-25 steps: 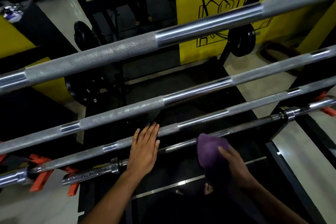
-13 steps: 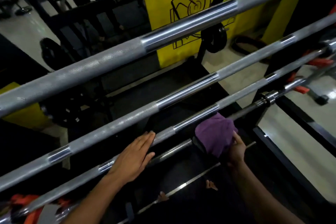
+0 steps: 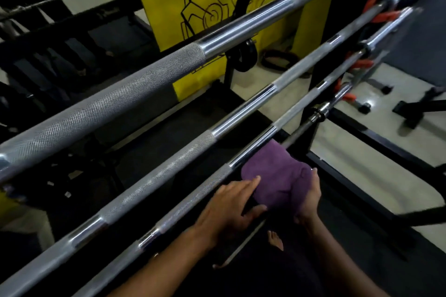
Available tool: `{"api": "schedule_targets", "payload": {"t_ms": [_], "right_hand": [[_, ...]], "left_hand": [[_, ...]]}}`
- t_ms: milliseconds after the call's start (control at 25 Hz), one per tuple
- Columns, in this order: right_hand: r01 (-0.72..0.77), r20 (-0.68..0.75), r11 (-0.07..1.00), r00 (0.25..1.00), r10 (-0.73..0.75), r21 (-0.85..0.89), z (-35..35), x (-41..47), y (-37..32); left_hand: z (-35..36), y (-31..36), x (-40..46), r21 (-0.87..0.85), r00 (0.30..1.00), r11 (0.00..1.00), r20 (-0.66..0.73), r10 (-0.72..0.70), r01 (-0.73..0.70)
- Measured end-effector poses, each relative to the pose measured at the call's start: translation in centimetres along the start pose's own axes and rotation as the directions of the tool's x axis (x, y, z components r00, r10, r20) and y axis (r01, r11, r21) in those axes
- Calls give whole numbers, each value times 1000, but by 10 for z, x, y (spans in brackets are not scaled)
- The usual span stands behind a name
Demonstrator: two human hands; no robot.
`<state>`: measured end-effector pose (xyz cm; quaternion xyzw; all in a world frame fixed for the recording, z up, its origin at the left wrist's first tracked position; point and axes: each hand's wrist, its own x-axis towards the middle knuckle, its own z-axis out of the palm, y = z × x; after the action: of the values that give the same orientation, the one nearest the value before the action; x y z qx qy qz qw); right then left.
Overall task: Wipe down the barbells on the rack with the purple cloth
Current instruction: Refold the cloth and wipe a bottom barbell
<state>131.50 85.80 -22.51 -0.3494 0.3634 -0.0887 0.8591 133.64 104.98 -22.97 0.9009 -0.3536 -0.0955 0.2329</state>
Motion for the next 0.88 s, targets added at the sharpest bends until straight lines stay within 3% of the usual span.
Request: {"api": "schedule_targets", "payload": {"t_ms": [80,200,280,400,480,640,760,880], "right_hand": [[-23,-72,996,997,29,87,0,-7,9],[22,-99,1000,995,-23,-6,0,-22,11],[22,-141,999,990,-28,-42,-10,-22,15],[10,-169,978,985,-46,-209,-22,-13,19],[-39,-205,985,979,3,-170,-26,-8,22],[-143,-169,980,972,165,135,0,14,25],[-25,-266,999,963,35,41,32,80,18],[-93,-206,988,971,118,126,80,108,-5]], "left_hand": [[3,20,15,10,996,996,16,85,-85],[9,35,14,-96,936,940,105,336,-327],[8,27,3,-192,892,897,145,427,-398],[1,-14,-15,0,929,929,23,370,-370],[-10,-49,-30,156,966,956,-29,256,-248],[-24,-98,-65,287,983,941,101,156,-179],[-18,-106,-71,346,979,919,131,154,-191],[-17,-109,-69,324,976,923,129,173,-206]]}}
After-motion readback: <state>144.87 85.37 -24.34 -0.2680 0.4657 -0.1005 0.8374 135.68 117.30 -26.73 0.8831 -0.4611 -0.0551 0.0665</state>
